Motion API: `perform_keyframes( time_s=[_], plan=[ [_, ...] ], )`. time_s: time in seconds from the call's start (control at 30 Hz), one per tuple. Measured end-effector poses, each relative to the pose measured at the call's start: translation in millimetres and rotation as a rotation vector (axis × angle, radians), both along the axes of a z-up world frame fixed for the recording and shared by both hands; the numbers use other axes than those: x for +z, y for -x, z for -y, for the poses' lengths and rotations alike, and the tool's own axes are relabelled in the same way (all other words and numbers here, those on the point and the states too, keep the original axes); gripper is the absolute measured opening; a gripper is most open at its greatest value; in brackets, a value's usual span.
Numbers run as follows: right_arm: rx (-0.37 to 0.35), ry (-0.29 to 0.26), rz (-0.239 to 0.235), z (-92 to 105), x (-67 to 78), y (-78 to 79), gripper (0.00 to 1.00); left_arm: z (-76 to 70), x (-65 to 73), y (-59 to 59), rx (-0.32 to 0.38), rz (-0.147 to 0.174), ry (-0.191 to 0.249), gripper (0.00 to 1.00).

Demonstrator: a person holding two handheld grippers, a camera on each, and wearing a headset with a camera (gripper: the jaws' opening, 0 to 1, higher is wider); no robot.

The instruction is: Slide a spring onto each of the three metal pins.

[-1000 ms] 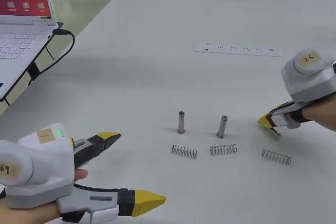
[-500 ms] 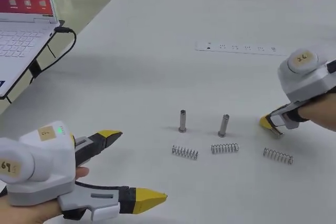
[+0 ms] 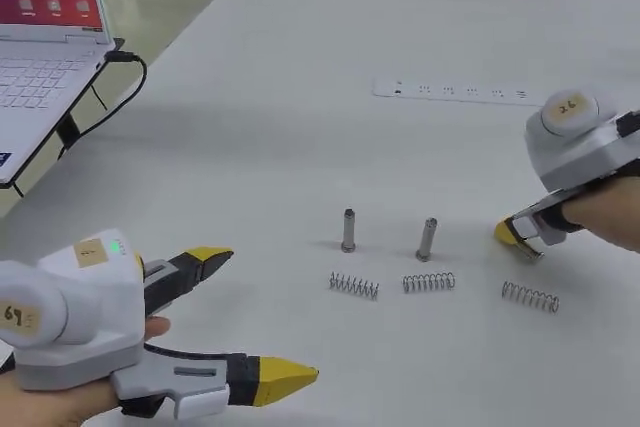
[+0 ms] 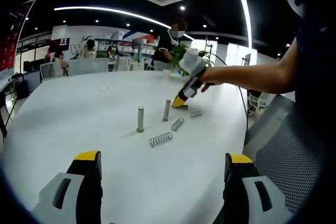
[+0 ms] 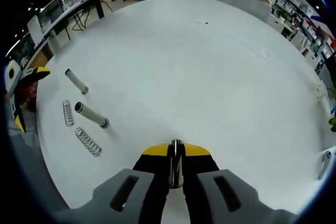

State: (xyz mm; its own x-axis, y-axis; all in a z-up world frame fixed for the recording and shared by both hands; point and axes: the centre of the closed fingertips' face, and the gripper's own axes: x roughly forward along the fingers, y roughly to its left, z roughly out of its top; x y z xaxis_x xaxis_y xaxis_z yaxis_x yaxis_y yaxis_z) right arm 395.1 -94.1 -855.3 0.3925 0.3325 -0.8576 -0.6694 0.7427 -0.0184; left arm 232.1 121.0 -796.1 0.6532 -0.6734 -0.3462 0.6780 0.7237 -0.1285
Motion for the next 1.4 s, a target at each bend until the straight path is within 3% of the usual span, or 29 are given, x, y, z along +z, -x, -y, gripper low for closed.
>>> perform_keyframes(
  time_s=[0.67,1.4],
  plan=[
    [0.016,-0.060,0.073,-4.7,38.0,10.1,0.05,2.6,0.6,1.3,-0.012,0.003,-0.006,0.94],
    [0.028,-0.061,0.093,2.1,42.5,29.2,0.06,3.7,-0.8,2.5,-0.025,0.002,-0.015,0.94]
  ],
)
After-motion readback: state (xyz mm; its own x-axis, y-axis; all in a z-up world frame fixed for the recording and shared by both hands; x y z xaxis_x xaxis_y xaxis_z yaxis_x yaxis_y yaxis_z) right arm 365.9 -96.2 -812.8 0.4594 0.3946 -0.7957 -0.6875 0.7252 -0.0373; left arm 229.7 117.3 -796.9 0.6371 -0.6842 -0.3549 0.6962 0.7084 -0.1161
